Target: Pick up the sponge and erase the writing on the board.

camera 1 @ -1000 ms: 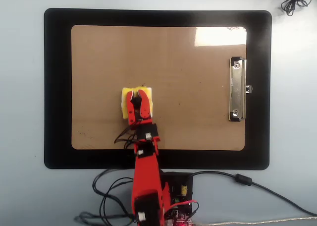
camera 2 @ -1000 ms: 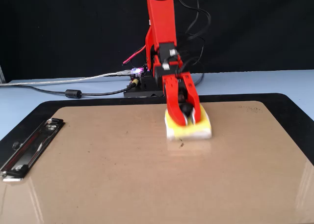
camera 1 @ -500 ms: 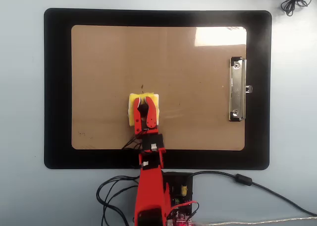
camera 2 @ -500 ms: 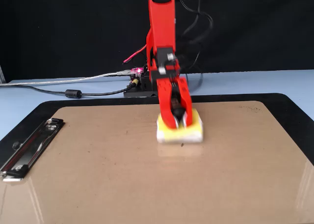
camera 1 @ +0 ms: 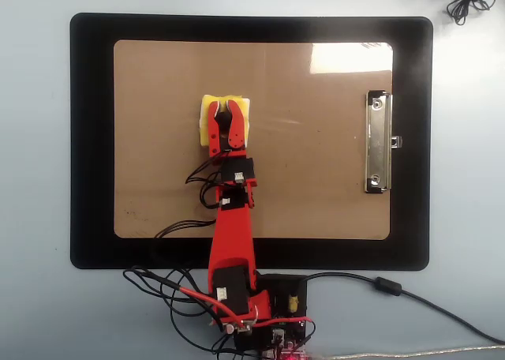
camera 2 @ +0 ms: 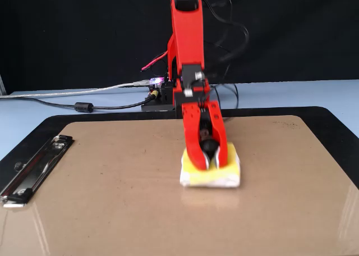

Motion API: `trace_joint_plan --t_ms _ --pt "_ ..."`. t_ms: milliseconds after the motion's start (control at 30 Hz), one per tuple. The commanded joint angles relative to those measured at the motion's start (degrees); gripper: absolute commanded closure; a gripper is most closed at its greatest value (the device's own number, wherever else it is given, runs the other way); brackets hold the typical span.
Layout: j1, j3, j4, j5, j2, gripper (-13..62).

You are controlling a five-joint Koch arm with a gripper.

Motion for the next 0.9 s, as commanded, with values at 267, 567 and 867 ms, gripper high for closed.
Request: trace_joint_plan --t_ms 267,567,867 --pt "-4.22 32.43 -0.26 -1.67 27.51 57.5" --pt "-7.12 18.54 -0.7 -3.69 13.54 57.5" --pt "5.45 3.96 -0.62 -2.99 0.53 57.5"
